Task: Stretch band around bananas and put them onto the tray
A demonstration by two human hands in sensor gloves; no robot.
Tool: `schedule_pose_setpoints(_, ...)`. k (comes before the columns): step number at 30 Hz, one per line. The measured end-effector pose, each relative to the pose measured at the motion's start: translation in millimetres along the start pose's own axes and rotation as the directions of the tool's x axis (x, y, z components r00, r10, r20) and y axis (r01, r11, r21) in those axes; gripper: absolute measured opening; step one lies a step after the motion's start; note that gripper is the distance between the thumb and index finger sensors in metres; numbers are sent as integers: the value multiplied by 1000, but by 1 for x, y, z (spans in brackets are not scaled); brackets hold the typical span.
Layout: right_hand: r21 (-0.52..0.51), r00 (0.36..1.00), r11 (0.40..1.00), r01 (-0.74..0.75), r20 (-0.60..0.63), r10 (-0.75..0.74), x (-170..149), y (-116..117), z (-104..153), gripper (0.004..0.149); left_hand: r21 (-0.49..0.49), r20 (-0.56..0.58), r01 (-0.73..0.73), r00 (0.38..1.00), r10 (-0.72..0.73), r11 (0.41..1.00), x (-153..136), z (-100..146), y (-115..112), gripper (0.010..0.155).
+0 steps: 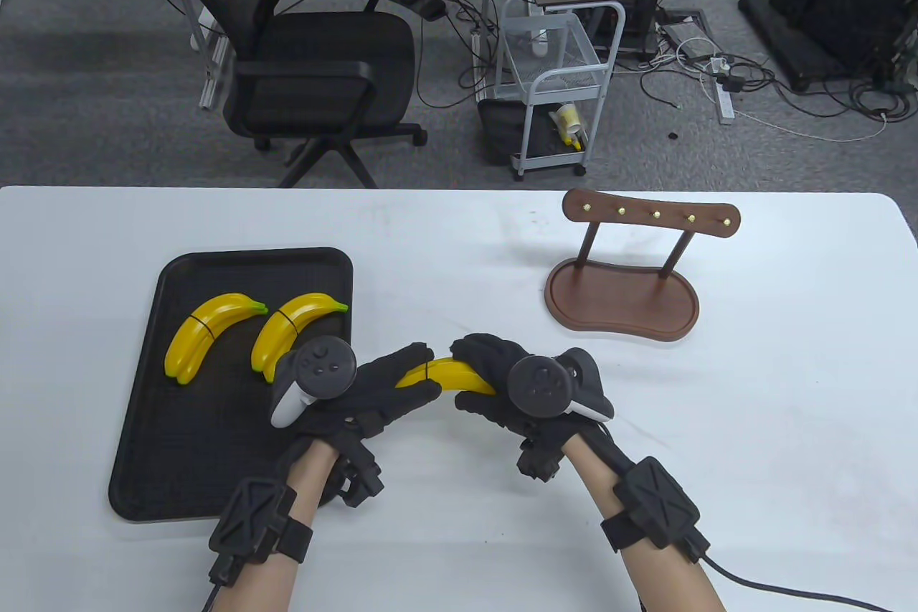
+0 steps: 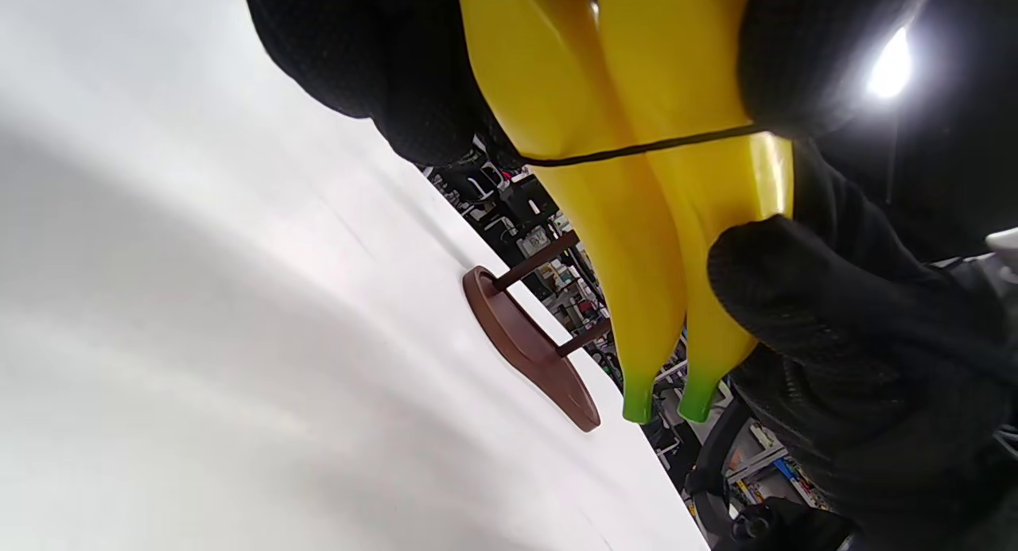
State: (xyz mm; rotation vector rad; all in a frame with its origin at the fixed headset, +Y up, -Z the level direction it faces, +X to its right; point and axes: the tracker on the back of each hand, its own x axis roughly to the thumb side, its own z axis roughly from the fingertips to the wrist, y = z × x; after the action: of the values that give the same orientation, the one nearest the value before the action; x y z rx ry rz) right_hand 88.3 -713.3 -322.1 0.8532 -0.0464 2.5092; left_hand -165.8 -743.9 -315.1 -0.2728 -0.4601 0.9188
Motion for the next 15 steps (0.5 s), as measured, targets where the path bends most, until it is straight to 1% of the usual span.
schedule_pose_setpoints(6, -3, 991, 992, 129, -46, -129, -12, -4, 0, 77, 31, 20, 54, 998, -55, 998, 6, 3, 6, 78)
schedule_pose_setpoints(13, 24, 949, 952, 306, -82, -303, -24, -2, 1, 87, 55, 60, 108, 992, -111, 993, 15, 5, 7, 78)
schedule_pose_setpoints(15, 27, 943, 945, 325, -85, -322, -26, -1, 1, 89, 62, 70, 120, 990, -125, 991, 17, 5, 7, 78)
